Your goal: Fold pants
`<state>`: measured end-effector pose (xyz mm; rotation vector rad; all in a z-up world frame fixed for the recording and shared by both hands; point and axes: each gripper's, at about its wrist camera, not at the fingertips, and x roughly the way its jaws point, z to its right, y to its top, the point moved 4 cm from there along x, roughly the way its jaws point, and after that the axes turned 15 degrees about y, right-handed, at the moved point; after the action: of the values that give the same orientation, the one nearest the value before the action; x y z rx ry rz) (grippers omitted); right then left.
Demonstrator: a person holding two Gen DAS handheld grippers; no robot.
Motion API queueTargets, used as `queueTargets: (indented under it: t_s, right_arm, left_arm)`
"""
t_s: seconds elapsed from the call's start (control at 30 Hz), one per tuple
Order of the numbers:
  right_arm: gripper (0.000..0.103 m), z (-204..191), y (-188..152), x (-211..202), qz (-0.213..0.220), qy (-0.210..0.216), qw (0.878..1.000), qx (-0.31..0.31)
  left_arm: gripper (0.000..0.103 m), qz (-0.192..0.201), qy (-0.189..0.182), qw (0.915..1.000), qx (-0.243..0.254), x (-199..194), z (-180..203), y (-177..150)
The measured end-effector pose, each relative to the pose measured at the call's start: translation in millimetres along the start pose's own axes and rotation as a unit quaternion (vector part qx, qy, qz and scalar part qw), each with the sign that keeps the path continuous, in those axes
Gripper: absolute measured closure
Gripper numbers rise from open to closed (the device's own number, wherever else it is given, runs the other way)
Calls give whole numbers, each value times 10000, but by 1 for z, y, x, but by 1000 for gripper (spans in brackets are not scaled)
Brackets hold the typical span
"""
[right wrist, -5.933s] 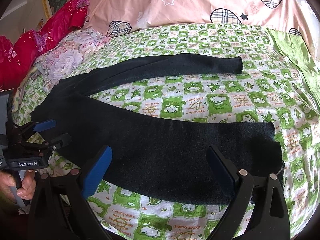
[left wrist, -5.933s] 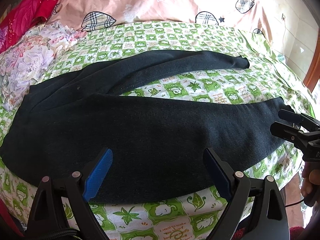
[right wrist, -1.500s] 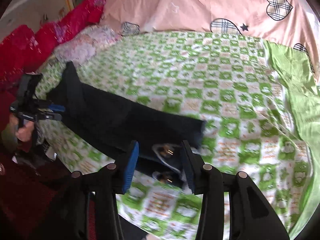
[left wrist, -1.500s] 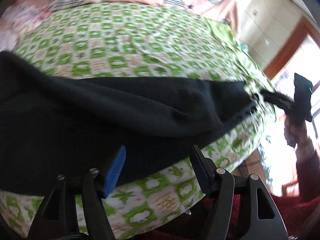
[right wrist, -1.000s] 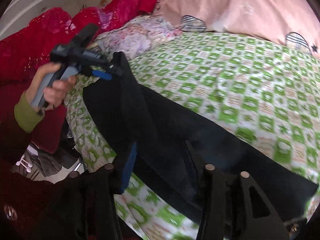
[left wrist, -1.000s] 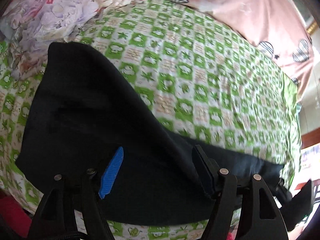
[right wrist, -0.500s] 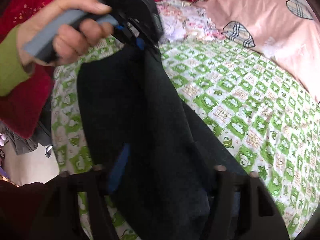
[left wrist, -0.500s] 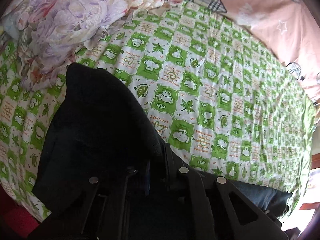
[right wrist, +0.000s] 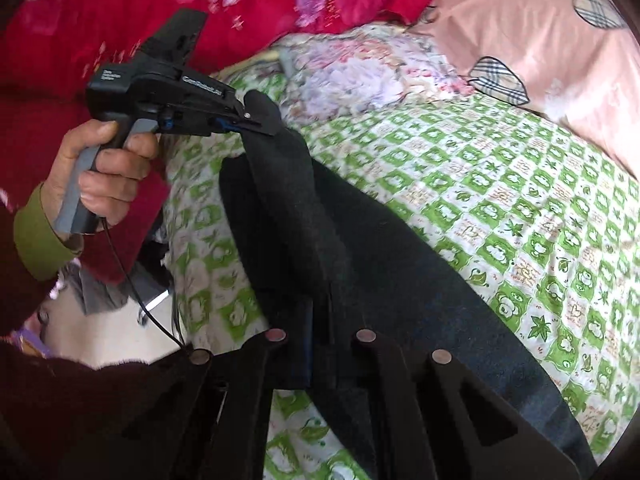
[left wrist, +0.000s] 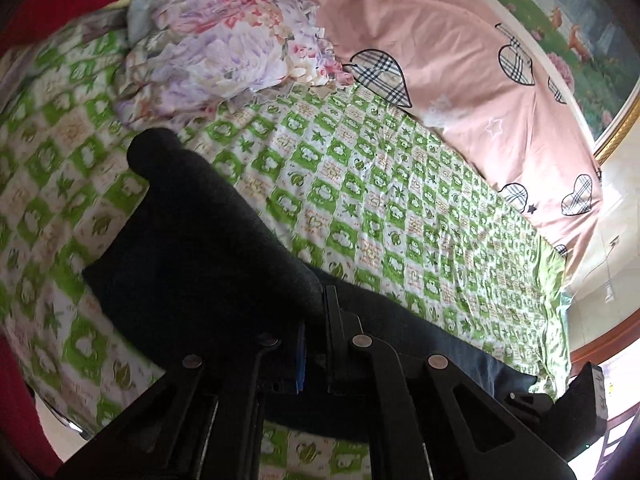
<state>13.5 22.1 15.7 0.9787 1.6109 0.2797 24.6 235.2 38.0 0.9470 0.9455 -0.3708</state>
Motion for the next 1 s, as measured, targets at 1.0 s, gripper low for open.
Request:
queueTargets:
  t_s: [1.0]
  right_arm:
    - [77,-1,-18,40,-912,-142,9956,129]
  left_arm:
    - [87,-326,-441,9947,-875,38,-84,-62]
